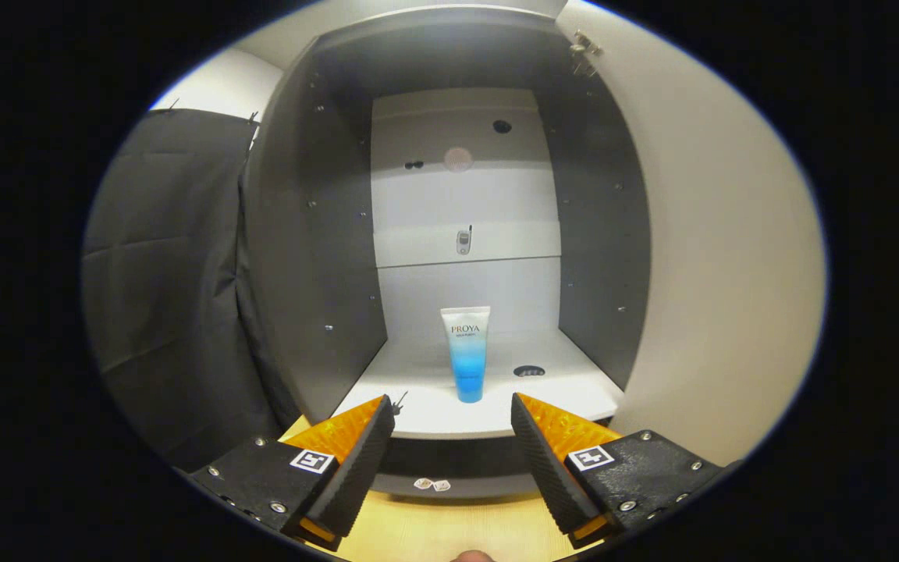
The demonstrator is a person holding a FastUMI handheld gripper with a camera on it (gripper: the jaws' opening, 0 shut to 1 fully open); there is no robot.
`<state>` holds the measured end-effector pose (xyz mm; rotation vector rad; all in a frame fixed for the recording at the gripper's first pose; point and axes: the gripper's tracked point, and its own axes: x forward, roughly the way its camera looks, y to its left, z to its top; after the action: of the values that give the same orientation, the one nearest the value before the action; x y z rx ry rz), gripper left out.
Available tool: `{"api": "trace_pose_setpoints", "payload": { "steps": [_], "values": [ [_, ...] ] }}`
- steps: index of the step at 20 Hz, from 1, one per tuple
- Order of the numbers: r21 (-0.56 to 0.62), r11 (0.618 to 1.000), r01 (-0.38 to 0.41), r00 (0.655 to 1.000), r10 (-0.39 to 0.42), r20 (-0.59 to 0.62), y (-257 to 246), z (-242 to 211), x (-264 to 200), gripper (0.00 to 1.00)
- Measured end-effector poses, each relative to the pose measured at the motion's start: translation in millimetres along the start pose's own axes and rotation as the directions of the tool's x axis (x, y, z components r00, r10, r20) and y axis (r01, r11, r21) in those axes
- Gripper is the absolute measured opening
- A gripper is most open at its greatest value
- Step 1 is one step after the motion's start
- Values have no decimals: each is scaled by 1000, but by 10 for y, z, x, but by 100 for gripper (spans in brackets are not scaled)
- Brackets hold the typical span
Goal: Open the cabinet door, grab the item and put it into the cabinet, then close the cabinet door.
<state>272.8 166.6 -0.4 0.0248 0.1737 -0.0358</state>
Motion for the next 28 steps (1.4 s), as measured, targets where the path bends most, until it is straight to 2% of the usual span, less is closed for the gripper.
{"api": "trace_pose_setpoints", "payload": {
  "steps": [4, 9, 15, 20, 24, 28],
  "values": [
    [-8, 1000, -24, 1000, 24, -2, 74, -87, -653, 93],
    [4, 994, -110, 994, 110, 4, 335, -196, -1598, 93],
    [-47, 986, -160, 987, 158, -37, 415, -487, -2496, 93],
    [-98, 984, -146, 989, 143, -38, -86, -564, -2940, 93],
    [-53, 995, -80, 996, 78, -48, -810, -590, -3150, 93],
    [-67, 998, -10, 999, 7, -39, -1538, -512, -3326, 93]
  ]
}}
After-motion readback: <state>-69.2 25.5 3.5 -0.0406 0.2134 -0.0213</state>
